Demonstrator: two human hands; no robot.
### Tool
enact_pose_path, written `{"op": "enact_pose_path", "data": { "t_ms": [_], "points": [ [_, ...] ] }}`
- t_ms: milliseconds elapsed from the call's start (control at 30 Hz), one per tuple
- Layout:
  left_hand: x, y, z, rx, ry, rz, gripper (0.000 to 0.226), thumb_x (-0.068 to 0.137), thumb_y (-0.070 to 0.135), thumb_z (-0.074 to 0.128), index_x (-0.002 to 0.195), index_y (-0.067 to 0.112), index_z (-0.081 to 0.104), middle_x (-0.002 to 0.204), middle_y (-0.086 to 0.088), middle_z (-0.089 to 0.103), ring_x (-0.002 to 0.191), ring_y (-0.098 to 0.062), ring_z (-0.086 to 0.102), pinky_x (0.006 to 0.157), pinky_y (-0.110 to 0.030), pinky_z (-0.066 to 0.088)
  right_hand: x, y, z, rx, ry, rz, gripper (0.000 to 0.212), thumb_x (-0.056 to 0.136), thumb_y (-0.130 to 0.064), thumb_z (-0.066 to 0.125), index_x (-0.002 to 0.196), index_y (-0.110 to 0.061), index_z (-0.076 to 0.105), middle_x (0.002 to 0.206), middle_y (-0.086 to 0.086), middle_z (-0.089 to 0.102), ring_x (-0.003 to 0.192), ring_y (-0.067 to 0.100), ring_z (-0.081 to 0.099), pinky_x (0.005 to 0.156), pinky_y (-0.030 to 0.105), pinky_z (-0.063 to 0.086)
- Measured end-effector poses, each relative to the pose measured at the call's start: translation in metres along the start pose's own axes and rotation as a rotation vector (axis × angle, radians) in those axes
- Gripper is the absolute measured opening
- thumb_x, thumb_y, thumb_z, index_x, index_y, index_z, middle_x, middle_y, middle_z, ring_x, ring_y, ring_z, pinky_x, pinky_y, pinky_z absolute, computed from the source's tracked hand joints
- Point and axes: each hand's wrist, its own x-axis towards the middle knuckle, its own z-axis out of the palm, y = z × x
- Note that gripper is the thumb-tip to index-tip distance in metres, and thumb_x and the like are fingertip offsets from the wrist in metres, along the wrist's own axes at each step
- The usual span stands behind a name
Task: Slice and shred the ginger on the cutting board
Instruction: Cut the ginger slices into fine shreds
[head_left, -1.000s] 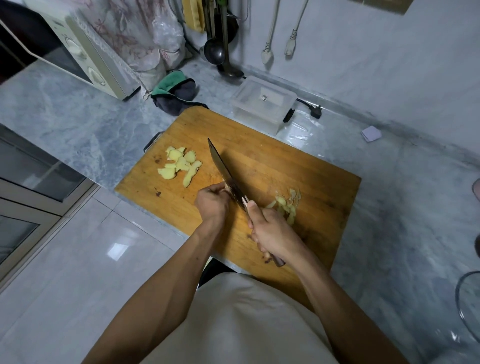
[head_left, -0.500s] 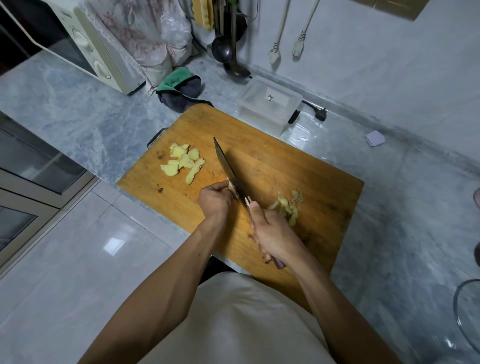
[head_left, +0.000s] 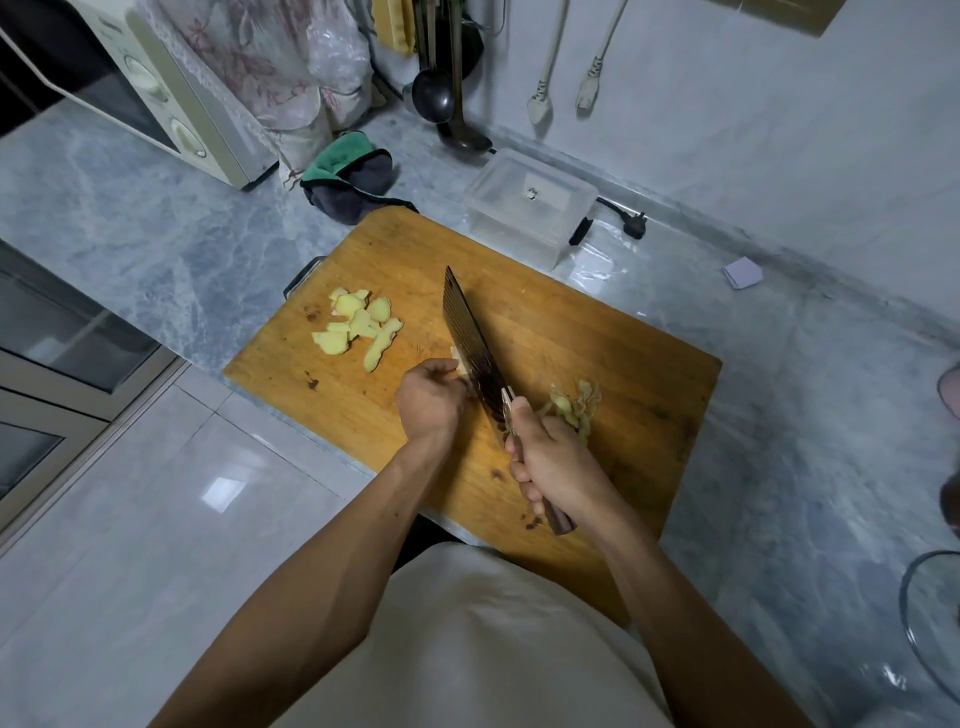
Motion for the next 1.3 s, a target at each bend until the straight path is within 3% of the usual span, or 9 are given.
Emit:
{"op": "enact_pose_path", "data": {
  "t_ms": [167, 233, 433, 533, 600, 700, 867, 1000, 1300],
  "points": [
    [0.009, 0.008, -0.005, 0.025, -0.012, -0.126, 0.035, 0.067, 0.005, 0.08, 0.083, 0.027, 0.059, 0.087, -0.004, 0.071, 0.08, -0.024, 0.071, 0.077, -0.04, 0.06, -0.002, 0.002, -0.006, 0.021, -0.002, -0.015, 0.053, 0.104, -0.059, 0.031, 0.086, -0.014, 0.052, 0.055, -0.005, 0.044, 0.043, 0.01, 0.04, 0.041, 0.024, 0.037],
    [0.011, 0.003, -0.01, 0.027, -0.017, -0.131, 0.032, 0.07, 0.005, 0.079, 0.082, 0.027, 0.058, 0.088, -0.007, 0.072, 0.079, -0.027, 0.072, 0.076, -0.043, 0.061, -0.002, 0.002, -0.009, 0.019, -0.006, -0.017, 0.054, 0.104, -0.06, 0.031, 0.086, -0.014, 0.052, 0.055, -0.005, 0.044, 0.042, 0.01, 0.04, 0.041, 0.024, 0.036],
    [0.005, -0.004, -0.02, 0.02, -0.049, -0.035, 0.009, 0.09, 0.014, 0.07, 0.096, 0.019, 0.068, 0.088, -0.002, 0.071, 0.067, -0.015, 0.065, 0.072, -0.034, 0.061, -0.004, 0.003, -0.009, 0.027, -0.015, -0.038, 0.052, 0.104, -0.059, 0.032, 0.085, -0.014, 0.052, 0.056, -0.004, 0.044, 0.041, 0.01, 0.04, 0.04, 0.024, 0.037],
    [0.005, -0.001, -0.02, 0.09, -0.06, 0.051, 0.023, 0.084, 0.029, 0.078, 0.101, 0.019, 0.066, 0.086, 0.003, 0.069, 0.078, -0.019, 0.069, 0.078, -0.035, 0.058, -0.004, 0.005, -0.006, 0.026, -0.024, -0.05, 0.051, 0.105, -0.057, 0.033, 0.086, -0.013, 0.052, 0.055, -0.004, 0.044, 0.042, 0.011, 0.04, 0.041, 0.023, 0.036],
    [0.006, 0.002, -0.019, 0.192, -0.072, 0.102, 0.029, 0.082, 0.033, 0.08, 0.101, 0.016, 0.066, 0.085, 0.003, 0.068, 0.078, -0.018, 0.065, 0.073, -0.03, 0.053, -0.005, 0.006, -0.006, 0.021, -0.024, -0.058, 0.051, 0.105, -0.057, 0.033, 0.086, -0.013, 0.052, 0.055, -0.004, 0.044, 0.042, 0.011, 0.039, 0.041, 0.024, 0.036],
    [0.009, 0.007, -0.02, 0.315, -0.088, 0.135, 0.02, 0.084, 0.027, 0.078, 0.096, 0.014, 0.069, 0.088, 0.0, 0.068, 0.073, -0.013, 0.06, 0.066, -0.024, 0.044, -0.003, 0.005, -0.007, -0.016, -0.022, -0.068, 0.051, 0.104, -0.057, 0.033, 0.085, -0.013, 0.052, 0.055, -0.004, 0.045, 0.041, 0.01, 0.04, 0.04, 0.023, 0.037],
    [0.011, 0.01, -0.02, 0.309, -0.103, 0.112, 0.007, 0.085, 0.017, 0.075, 0.086, 0.012, 0.069, 0.083, -0.008, 0.072, 0.071, -0.022, 0.069, 0.068, -0.036, 0.059, 0.002, -0.001, -0.003, -0.127, -0.002, -0.097, 0.053, 0.104, -0.059, 0.031, 0.081, -0.015, 0.052, 0.055, -0.004, 0.048, 0.042, 0.012, 0.043, 0.041, 0.025, 0.039],
    [0.012, 0.008, -0.018, 0.231, -0.089, 0.067, 0.026, 0.084, 0.009, 0.074, 0.072, 0.025, 0.057, 0.084, -0.013, 0.071, 0.074, -0.029, 0.071, 0.072, -0.044, 0.06, 0.004, 0.001, 0.002, -0.185, -0.009, -0.125, 0.057, 0.105, -0.058, 0.029, 0.077, -0.014, 0.052, 0.056, 0.001, 0.05, 0.041, 0.014, 0.044, 0.044, 0.027, 0.039],
    [0.014, 0.01, -0.018, 0.083, -0.078, -0.077, 0.018, 0.085, 0.004, 0.07, 0.076, 0.016, 0.06, 0.075, -0.005, 0.063, 0.073, -0.032, 0.072, 0.071, -0.047, 0.061, 0.009, -0.002, 0.001, -0.209, -0.005, -0.144, 0.054, 0.107, -0.052, 0.03, 0.075, -0.013, 0.052, 0.054, -0.002, 0.049, 0.038, 0.01, 0.042, 0.041, 0.025, 0.038]
  ]
}}
